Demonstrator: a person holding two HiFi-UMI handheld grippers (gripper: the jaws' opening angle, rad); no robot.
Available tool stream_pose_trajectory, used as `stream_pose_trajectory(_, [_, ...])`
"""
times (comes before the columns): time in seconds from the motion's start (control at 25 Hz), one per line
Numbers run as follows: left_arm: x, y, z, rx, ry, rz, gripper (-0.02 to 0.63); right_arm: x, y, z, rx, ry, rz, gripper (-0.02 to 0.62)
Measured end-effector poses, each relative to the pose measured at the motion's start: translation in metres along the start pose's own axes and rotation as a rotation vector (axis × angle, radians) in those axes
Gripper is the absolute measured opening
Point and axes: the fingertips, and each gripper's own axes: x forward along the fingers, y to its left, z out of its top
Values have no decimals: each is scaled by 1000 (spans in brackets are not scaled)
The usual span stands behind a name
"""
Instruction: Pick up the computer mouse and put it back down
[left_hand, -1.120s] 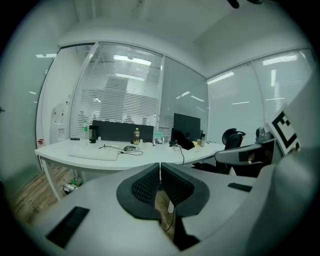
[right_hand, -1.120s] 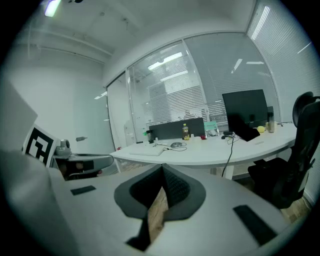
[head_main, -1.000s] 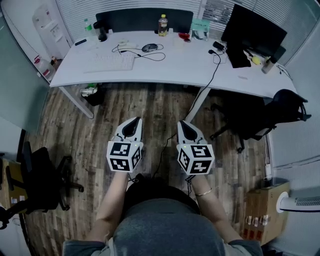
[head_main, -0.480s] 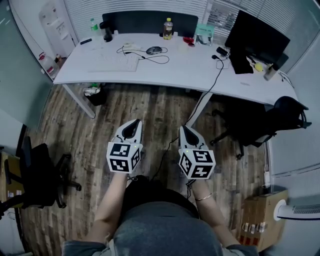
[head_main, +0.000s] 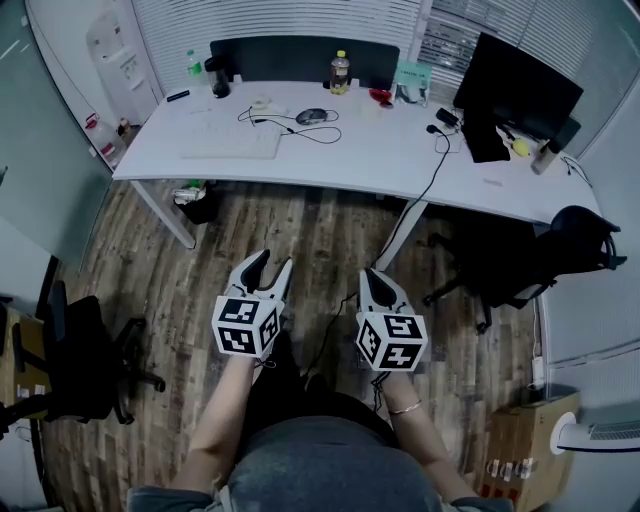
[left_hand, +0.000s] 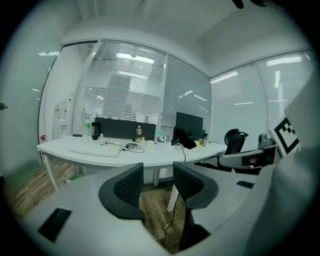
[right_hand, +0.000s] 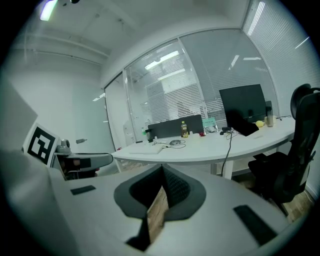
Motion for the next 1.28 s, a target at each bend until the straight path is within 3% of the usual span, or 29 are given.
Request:
stream_pose_trajectory(0.32, [34,24,10,-5,3,-25,239,36,-11,11,26,0,-21,5])
stream_pose_trajectory(0.8, [144,99,28,-7,49,-76,242,154,-32,40,39,31,-80,6])
stream_pose_trajectory(1.28, [245,175,60,53,92,-130,247,258,-47,71,76,64,-171,5])
